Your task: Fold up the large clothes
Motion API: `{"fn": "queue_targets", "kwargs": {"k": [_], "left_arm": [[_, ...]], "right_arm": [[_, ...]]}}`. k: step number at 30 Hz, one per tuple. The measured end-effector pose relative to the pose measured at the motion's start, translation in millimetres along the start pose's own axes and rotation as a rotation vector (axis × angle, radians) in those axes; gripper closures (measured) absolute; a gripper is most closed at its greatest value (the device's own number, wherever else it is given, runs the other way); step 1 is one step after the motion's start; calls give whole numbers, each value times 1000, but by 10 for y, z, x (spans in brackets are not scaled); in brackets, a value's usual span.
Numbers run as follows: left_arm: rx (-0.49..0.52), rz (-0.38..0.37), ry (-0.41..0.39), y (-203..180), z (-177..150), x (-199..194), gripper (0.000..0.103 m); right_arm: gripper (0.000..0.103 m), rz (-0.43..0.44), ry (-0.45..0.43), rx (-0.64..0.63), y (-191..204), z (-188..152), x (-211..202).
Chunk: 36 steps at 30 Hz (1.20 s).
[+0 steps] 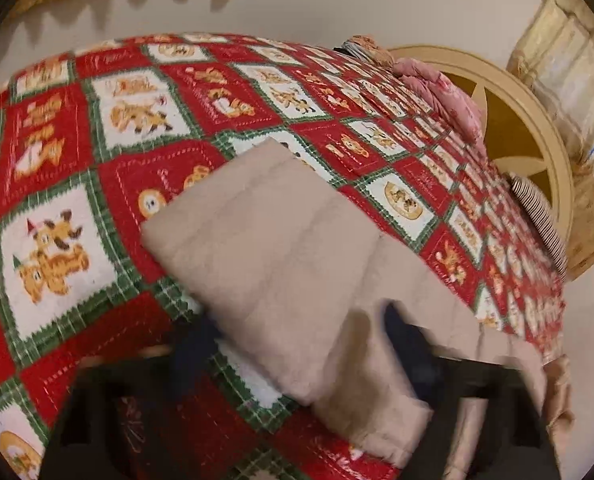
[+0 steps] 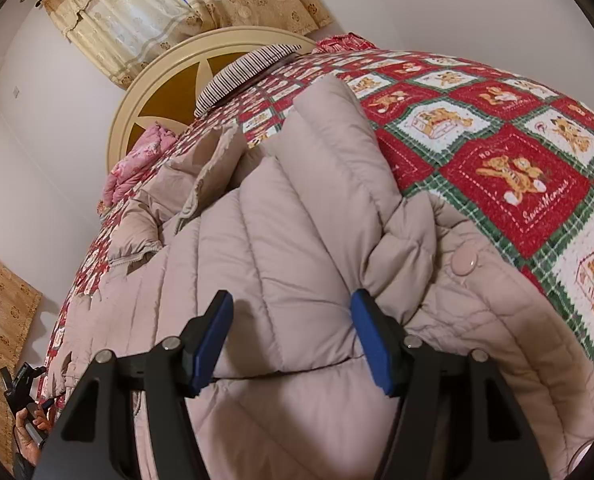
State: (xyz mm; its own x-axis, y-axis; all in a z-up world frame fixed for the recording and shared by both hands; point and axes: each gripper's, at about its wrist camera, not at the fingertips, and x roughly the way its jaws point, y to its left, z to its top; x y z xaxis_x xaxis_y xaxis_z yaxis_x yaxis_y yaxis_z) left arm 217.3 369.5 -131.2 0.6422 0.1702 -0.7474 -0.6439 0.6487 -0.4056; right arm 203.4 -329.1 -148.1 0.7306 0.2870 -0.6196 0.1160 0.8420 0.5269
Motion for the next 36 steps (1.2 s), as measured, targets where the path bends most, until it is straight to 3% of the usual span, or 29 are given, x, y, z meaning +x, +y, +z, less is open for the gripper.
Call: {"fn": "queue_targets", "kwargs": {"k": [1, 3, 5, 9, 13, 16, 21, 25, 28, 31, 34, 36], "left_arm": [[5, -6, 5, 0, 0, 20, 73], [-11, -69, 38, 25, 5, 81, 91], [-22, -97, 44, 9, 10, 78, 92], [40, -189, -30, -233, -14, -201, 94], [217, -312, -116, -839, -133, -690, 95], [388, -439, -150, -1403, -401, -1096, 95], [732, -637, -159, -2369, -1342, -1683, 95], [882, -767, -23, -2920, -2243, -1737, 94], [1040, -698, 80, -3180, -2942, -1527, 94], [1174, -631, 179, -3231, -3402, -1350, 94], [1283, -526, 201, -3147, -3619, -1336, 94], [1303, -506, 188, -3045, -3627, -1422, 94]], "right_arm": [[39, 0, 0, 0, 0, 0, -2], [39, 0, 0, 0, 0, 0, -3], [39, 0, 0, 0, 1, -1, -6], [39, 1, -1, 1, 0, -2, -6], [39, 2, -2, 2, 0, 2, 0], [39, 4, -2, 4, -2, 1, -1], [39, 5, -3, 4, -1, 0, -1], [39, 5, -3, 5, 6, 2, 0], [39, 6, -4, 6, 6, 0, 0], [39, 6, -4, 6, 11, 3, 4], [39, 10, -6, 9, 18, 7, 6], [39, 13, -7, 13, 18, 7, 13]]}}
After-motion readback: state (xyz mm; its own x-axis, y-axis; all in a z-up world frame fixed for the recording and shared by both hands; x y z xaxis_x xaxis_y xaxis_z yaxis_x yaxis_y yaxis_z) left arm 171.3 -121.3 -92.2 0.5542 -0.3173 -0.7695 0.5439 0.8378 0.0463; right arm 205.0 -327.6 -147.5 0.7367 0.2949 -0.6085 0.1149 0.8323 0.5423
